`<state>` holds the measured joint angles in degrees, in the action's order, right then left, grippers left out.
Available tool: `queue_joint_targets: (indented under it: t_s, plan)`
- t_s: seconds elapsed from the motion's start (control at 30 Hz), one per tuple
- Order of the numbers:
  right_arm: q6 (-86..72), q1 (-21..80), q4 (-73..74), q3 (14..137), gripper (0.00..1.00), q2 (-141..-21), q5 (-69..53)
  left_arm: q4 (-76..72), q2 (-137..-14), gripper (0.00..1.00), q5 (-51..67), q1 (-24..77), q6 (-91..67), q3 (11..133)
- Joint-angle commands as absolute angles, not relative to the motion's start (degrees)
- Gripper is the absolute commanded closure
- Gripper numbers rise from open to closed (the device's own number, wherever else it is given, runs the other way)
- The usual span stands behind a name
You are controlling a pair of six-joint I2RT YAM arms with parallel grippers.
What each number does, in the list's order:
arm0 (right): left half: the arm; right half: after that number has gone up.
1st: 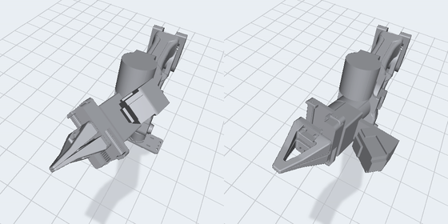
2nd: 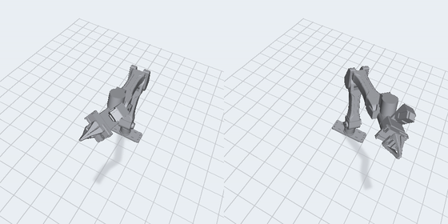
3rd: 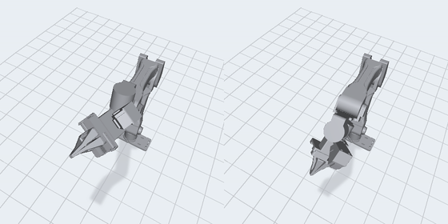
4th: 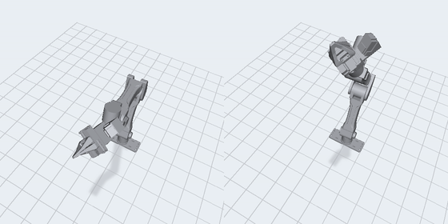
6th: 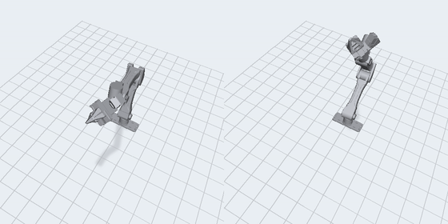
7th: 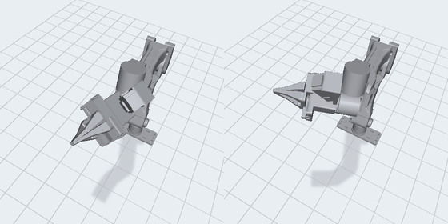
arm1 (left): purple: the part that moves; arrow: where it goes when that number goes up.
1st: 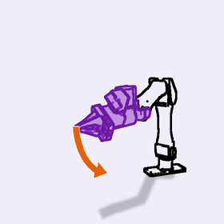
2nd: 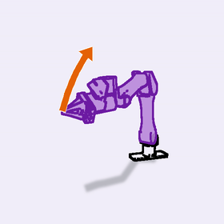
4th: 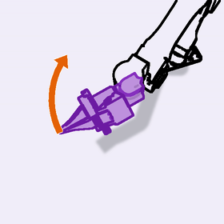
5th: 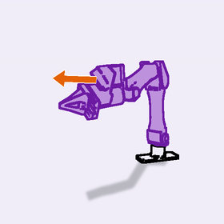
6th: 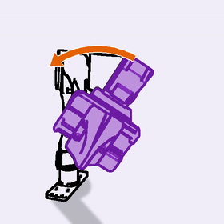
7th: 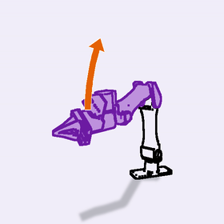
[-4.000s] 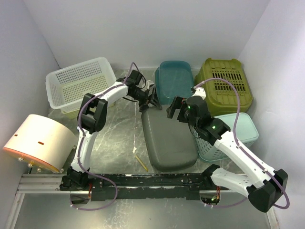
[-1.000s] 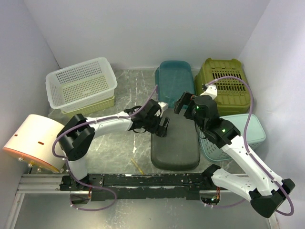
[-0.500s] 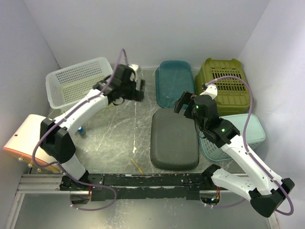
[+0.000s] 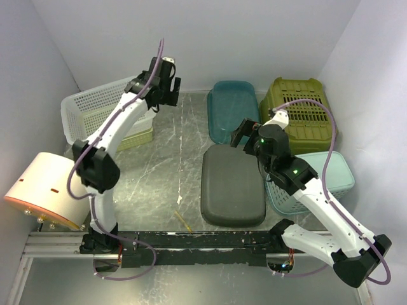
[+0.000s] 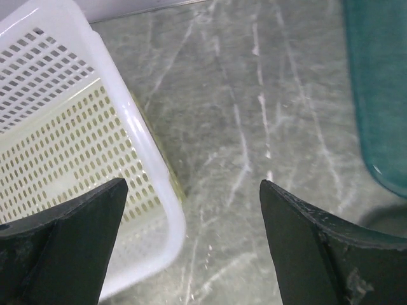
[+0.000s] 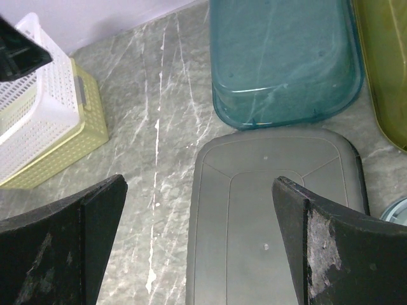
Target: Turn the large container upside down
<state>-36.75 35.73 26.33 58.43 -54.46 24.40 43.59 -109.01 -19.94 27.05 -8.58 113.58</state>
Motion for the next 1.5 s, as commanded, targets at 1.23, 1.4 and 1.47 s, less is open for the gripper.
queue_joint_targets:
  t_s: [1.23,1.4,1.47]
  plan:
    - [-36.14,35.62,24.56,58.28,0.00,-56.90,21.93,53.18,-109.58,0.93,-37.80,35.28,3.72,133.63]
    - [-36.36,35.62,25.12,58.25,0.00,-55.93,23.98,54.99,-105.88,0.93,-27.01,38.19,-0.04,136.98]
    - [-36.35,35.60,25.03,57.94,0.00,-54.81,25.59,53.70,-103.39,0.93,-17.97,38.23,-1.87,135.72]
